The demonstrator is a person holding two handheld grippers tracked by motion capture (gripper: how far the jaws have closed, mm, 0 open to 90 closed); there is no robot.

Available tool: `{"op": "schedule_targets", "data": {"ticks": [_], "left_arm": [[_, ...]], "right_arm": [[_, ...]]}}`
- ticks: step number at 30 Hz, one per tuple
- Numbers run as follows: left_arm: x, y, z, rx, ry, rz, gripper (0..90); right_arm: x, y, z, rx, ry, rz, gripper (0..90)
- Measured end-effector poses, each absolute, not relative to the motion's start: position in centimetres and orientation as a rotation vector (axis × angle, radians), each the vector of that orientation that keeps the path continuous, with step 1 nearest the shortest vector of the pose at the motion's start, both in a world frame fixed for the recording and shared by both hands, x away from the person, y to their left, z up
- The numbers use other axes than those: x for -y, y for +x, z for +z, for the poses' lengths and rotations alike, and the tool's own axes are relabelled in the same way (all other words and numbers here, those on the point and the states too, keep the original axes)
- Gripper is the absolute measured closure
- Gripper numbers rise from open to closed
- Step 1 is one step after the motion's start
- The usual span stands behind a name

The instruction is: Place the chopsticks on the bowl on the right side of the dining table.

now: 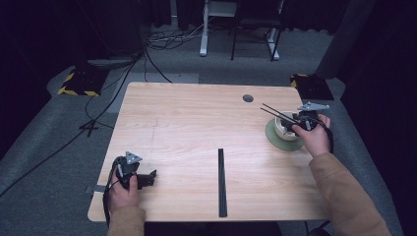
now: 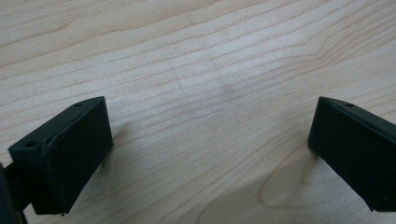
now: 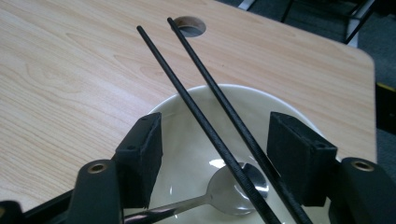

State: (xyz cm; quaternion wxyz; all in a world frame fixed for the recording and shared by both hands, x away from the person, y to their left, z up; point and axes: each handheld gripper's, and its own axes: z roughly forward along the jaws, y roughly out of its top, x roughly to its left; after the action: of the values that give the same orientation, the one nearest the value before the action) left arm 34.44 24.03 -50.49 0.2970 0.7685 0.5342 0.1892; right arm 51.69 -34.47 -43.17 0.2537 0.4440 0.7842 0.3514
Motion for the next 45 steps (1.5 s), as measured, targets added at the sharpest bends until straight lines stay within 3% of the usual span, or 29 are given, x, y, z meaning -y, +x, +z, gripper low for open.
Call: {"op": "schedule_targets", "data": {"ticks": [14, 29, 37, 45], "left_arm": [[-24.0, 34.4, -50.5, -1.420, 2.042, 0.501, 0.0], [-24.0, 34.4, -50.5, -1.421, 2.042, 0.501, 0.0], [-24.0, 34.5, -50.5, -1.417, 2.049, 0.504, 0.0], [-24.1, 34.5, -50.5, -1.417, 2.049, 0.504, 0.0]], "right_arm": [[33.9, 51.0, -43.3, -2.204, 1.192, 1.025, 47.3], [34.8, 49.4, -42.4, -2.200, 1.176, 1.080, 47.4], [37.8, 47.3, -41.1, -2.118, 1.164, 1.062, 45.5], [41.0, 45.8, -42.1, -2.092, 1.222, 1.015, 44.6]]}}
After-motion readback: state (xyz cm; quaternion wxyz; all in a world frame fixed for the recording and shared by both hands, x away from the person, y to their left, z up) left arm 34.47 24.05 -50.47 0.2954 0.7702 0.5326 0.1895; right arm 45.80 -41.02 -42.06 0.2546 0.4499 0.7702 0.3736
